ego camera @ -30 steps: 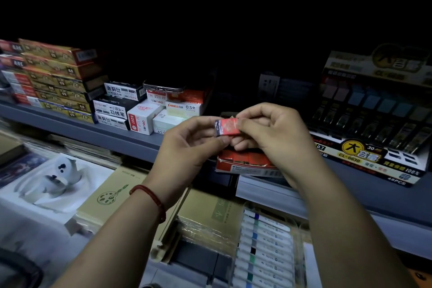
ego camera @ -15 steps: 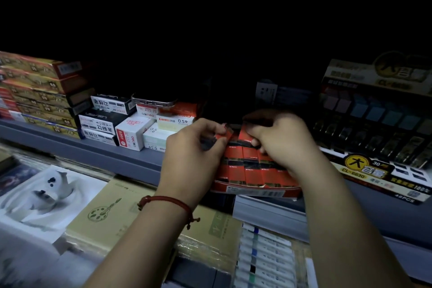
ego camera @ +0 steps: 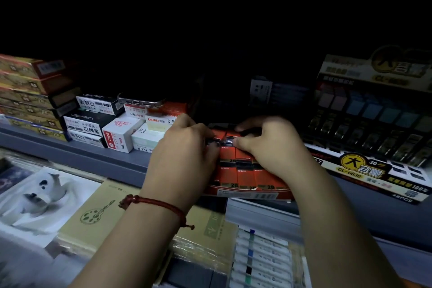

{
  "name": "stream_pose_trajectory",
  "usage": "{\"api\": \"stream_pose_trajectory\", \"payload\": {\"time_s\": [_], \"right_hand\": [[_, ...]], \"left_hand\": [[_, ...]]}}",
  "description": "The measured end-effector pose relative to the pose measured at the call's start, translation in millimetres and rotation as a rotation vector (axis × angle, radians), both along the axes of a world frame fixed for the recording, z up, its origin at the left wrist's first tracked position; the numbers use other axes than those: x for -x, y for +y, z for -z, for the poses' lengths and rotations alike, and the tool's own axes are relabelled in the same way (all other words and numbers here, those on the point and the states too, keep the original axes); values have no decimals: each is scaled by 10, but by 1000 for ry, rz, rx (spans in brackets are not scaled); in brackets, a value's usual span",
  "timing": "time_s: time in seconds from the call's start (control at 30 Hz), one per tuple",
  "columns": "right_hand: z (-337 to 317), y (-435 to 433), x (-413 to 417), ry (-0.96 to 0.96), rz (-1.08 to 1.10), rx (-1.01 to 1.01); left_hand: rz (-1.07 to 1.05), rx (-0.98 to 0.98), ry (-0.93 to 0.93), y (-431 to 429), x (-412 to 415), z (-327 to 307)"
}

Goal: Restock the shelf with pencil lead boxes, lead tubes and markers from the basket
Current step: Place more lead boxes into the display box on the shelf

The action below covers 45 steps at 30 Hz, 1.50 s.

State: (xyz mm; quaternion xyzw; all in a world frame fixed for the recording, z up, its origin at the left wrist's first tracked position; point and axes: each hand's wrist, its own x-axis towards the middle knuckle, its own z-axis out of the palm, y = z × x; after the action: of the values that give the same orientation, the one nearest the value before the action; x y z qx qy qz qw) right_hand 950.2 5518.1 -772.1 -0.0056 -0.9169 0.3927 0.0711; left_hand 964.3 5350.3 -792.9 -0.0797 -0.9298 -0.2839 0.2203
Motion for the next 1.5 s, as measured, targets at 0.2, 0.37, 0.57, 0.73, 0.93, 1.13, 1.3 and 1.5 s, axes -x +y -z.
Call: {"api": "stream_pose_trajectory", "payload": {"time_s": [0.2,0.37,0.57,0.73,0.93,1.13,1.3,1.5], "right_hand": [[49,-46,-9,38,-47,-26],[95,-53,13,53,-59,-33],[116,-27,11,98,2,-40],[82,8,-30,73,-26,-101],[31,11,-114,38,-71,-138],[-48,-109,-415,189,-121,-165],[-200,-445,-836,213,-264,-259],[-270,-1176,-1183,224,-559,-377]], "left_hand": [[-7,-164,-116,9,45,37],[48,-251,-184,-12,48,42],[30,-365,-170,-26,41,103],[159,-500,-304,-80,82,140],[277,-513,-294,-42,1,60],[225,-292,-193,-387,-464,27],[160,-7,-188,-820,-972,-69],[-31,211,-190,-1484,-1555,-232]]}}
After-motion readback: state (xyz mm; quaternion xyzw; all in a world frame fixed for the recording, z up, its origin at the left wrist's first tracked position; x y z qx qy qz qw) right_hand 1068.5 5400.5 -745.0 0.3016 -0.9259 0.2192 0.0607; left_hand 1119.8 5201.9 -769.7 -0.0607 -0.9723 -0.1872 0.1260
